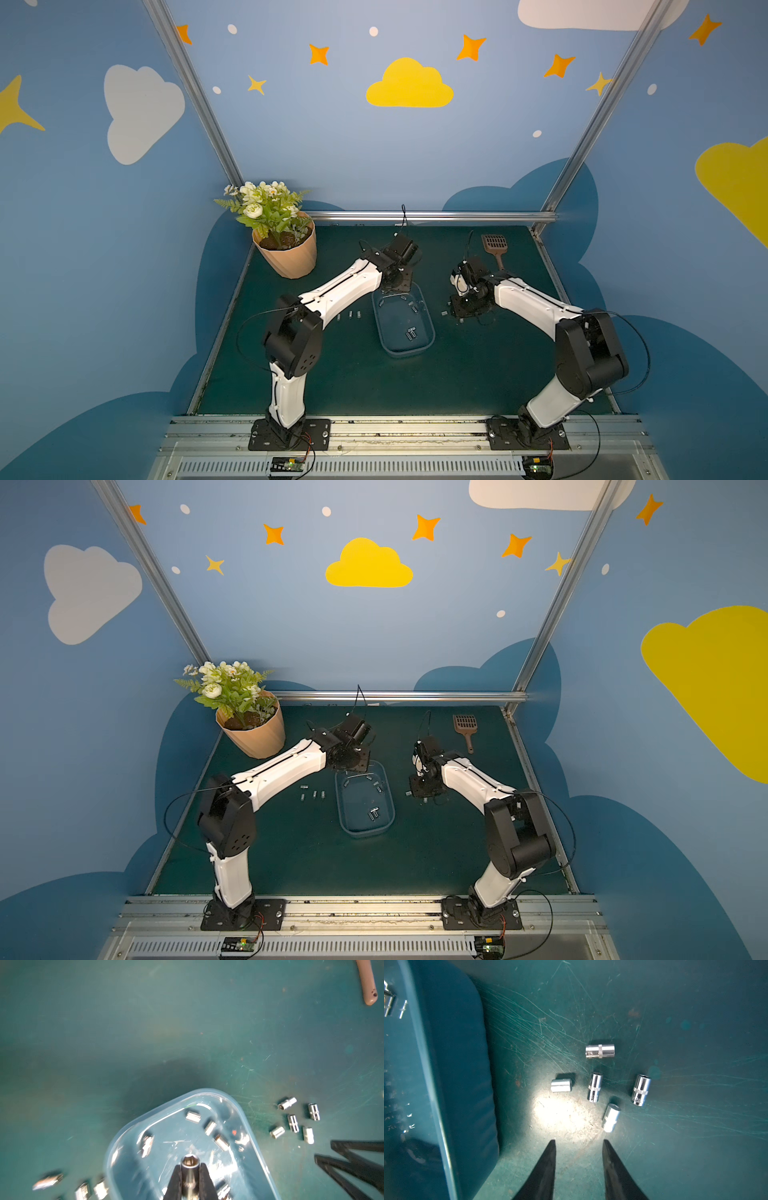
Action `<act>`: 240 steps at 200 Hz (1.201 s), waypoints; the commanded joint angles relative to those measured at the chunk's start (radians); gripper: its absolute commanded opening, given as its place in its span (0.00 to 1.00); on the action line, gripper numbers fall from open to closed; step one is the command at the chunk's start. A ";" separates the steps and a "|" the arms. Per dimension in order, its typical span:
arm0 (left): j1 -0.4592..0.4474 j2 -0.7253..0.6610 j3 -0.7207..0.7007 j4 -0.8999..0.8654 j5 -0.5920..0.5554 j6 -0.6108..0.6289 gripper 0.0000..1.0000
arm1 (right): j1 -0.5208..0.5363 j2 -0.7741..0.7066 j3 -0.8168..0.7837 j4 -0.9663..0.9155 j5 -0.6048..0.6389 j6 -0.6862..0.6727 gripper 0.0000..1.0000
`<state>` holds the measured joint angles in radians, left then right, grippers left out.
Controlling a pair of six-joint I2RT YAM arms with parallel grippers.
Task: Take out the socket from the storage box
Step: Pick up the socket head from the storage box, then place the socket head at the center of the board.
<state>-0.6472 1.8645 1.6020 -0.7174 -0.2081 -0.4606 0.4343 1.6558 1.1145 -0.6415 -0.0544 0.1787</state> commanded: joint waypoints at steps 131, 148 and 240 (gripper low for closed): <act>0.525 -0.314 -0.644 0.096 0.079 0.021 0.13 | -0.011 -0.012 -0.018 0.013 -0.024 -0.006 0.37; 0.531 -0.268 -0.641 0.109 0.091 0.030 0.13 | -0.012 -0.017 -0.018 0.009 -0.019 -0.006 0.37; 0.530 -0.154 -0.570 0.131 0.153 0.056 0.13 | -0.014 -0.018 -0.015 0.002 -0.013 -0.009 0.37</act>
<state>-0.1169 1.6894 1.0050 -0.5869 -0.0860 -0.4313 0.4259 1.6558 1.1046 -0.6312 -0.0711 0.1768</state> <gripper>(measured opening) 0.139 0.371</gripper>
